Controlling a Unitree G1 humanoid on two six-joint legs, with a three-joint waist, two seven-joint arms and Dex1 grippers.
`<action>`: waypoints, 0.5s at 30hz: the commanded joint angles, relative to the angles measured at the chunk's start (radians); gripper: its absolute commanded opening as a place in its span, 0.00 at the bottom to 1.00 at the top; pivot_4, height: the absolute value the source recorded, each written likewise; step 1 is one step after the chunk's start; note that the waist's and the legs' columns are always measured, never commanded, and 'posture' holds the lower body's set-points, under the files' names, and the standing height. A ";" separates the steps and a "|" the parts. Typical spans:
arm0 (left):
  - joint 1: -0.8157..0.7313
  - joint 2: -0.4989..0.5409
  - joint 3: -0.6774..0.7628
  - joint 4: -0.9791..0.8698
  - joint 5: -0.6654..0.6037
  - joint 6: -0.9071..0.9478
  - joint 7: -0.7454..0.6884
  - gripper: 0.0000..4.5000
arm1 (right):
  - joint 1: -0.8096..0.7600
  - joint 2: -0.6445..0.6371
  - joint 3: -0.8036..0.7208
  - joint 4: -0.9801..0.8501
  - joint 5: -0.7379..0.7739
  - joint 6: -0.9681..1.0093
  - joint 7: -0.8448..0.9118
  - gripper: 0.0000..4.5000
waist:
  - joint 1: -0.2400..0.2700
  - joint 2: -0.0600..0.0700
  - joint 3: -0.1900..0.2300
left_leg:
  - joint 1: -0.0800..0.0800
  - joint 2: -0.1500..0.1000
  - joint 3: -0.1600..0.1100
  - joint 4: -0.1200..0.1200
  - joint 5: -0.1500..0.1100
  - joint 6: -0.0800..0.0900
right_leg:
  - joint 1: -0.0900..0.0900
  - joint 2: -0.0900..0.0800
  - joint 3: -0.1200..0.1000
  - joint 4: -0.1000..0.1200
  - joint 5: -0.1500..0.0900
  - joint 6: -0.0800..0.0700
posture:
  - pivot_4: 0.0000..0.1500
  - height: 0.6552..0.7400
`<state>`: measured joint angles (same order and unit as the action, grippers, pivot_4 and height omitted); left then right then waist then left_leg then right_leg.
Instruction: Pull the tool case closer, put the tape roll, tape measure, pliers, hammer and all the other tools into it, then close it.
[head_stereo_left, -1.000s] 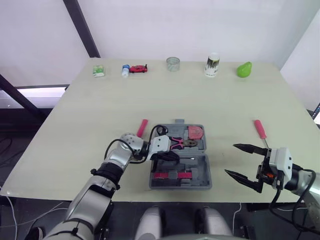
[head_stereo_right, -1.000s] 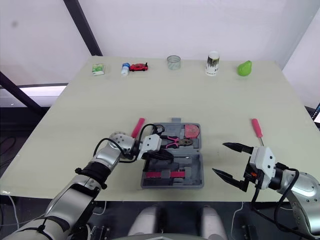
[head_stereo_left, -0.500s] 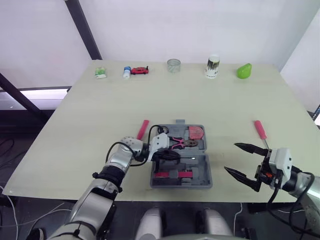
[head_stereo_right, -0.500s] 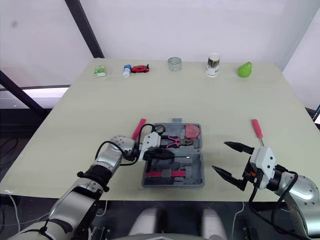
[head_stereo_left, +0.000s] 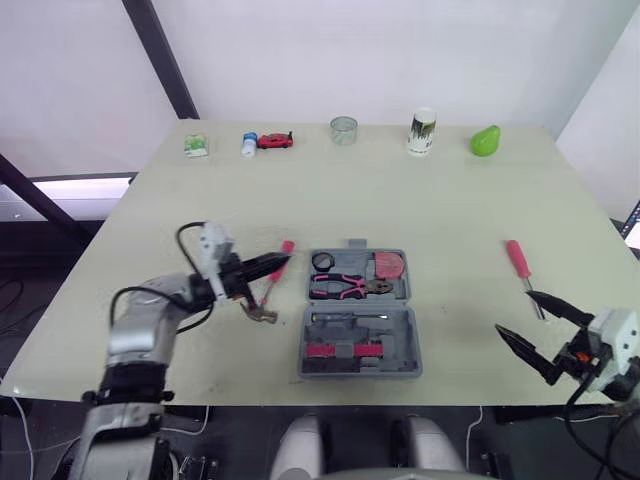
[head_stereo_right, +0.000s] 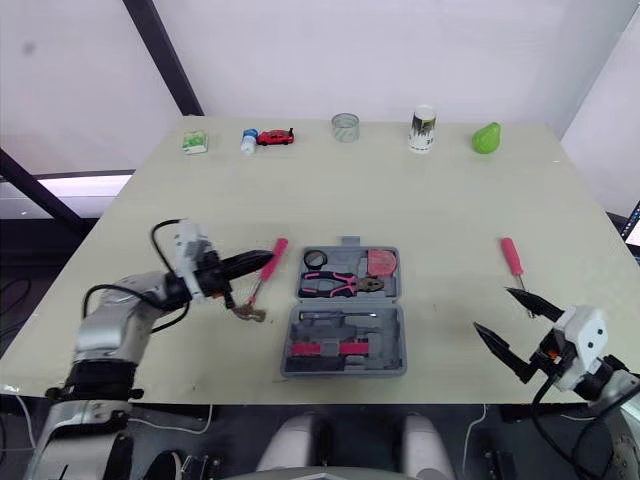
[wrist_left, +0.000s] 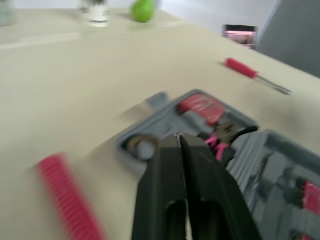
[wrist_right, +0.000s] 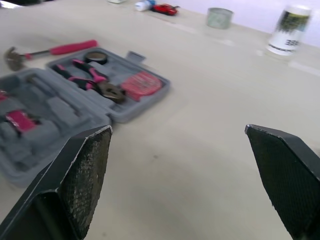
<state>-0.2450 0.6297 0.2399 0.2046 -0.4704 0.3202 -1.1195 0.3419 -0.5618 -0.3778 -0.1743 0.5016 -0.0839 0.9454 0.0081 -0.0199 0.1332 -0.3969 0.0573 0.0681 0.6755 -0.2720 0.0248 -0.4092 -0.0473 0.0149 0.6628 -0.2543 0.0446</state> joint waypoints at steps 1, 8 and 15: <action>0.158 0.061 0.127 -0.110 -0.054 0.024 0.006 0.37 | 0.008 -0.004 -0.076 0.084 0.009 -0.062 0.012 1.00 | -0.004 0.000 0.001 | 0.000 0.000 0.001 -0.001 0.000 0.000 | 0.000 0.000 0.001 0.000 0.000 0.000 | 1.00 1.00; 0.396 0.050 0.308 -0.164 -0.074 -0.025 0.087 0.98 | 0.014 -0.003 -0.190 0.265 0.047 -0.089 0.009 1.00 | 0.003 0.000 0.001 | 0.001 0.000 0.003 -0.003 0.000 0.000 | 0.000 -0.002 0.001 -0.001 -0.002 -0.004 | 1.00 1.00; 0.553 0.013 0.410 -0.137 -0.066 -0.093 0.139 1.00 | 0.070 -0.008 -0.271 0.369 0.068 -0.100 0.031 1.00 | 0.003 0.000 0.001 | 0.003 0.000 0.004 -0.005 0.000 0.000 | 0.000 -0.002 0.002 -0.001 -0.002 -0.004 | 1.00 1.00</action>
<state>0.3014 0.6379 0.6195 0.0869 -0.5231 0.2494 -0.9910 0.4067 -0.5604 -0.6083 0.1982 0.5496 -0.1618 0.9668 0.0112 -0.0197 0.1342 -0.3935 0.0575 0.0716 0.6706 -0.2721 0.0247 -0.4096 -0.0496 0.0174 0.6615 -0.2566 0.0406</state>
